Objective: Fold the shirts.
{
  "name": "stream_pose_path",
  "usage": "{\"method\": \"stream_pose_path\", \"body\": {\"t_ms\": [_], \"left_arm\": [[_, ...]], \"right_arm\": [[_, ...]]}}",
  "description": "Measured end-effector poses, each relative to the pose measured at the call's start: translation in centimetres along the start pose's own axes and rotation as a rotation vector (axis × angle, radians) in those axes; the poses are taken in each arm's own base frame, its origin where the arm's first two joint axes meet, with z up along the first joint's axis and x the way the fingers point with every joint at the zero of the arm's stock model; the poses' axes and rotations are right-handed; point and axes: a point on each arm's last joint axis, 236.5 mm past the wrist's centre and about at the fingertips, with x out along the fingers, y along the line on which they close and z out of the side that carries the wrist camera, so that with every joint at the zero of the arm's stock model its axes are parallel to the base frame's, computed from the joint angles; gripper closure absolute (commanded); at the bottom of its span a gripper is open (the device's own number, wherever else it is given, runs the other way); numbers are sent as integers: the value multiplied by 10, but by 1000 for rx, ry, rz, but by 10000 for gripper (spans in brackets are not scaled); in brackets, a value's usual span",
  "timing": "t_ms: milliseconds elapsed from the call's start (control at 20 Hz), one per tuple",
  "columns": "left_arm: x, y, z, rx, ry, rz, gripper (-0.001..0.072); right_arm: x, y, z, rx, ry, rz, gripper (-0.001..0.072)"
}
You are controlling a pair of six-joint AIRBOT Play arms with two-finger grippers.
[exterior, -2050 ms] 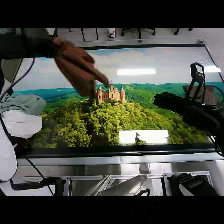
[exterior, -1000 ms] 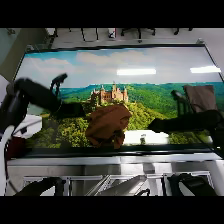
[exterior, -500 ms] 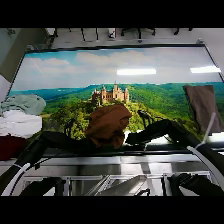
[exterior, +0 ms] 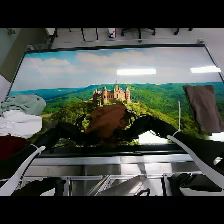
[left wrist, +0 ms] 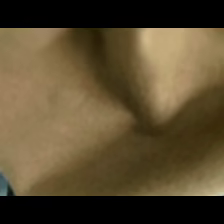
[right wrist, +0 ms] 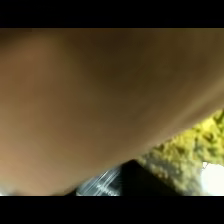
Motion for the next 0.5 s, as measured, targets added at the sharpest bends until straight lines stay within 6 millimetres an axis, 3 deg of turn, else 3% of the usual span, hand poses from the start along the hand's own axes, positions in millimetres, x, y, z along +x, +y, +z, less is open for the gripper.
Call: {"method": "stream_pose_path", "body": {"t_ms": [50,200,300,350,400,450,500], "left_arm": [[-1,1,3,0,-2,-1,691],[-18,-2,17,13,-64,-12,692],[-53,-19,37,46,-165,-51,692],[-81,-33,51,77,-241,-77,692],[-121,-52,65,122,-345,-108,692],[-168,-73,78,172,-468,-137,692],[-229,-97,87,223,-624,-164,692]], "right_arm": [[2,-1,1,-4,0,-3,690],[2,4,10,-31,-18,6,691],[-21,26,29,-84,-78,45,691],[-43,42,41,-120,-116,75,691],[-77,62,58,-163,-182,112,691],[-120,83,74,-208,-264,149,691],[-174,106,87,-266,-361,185,691]]}}
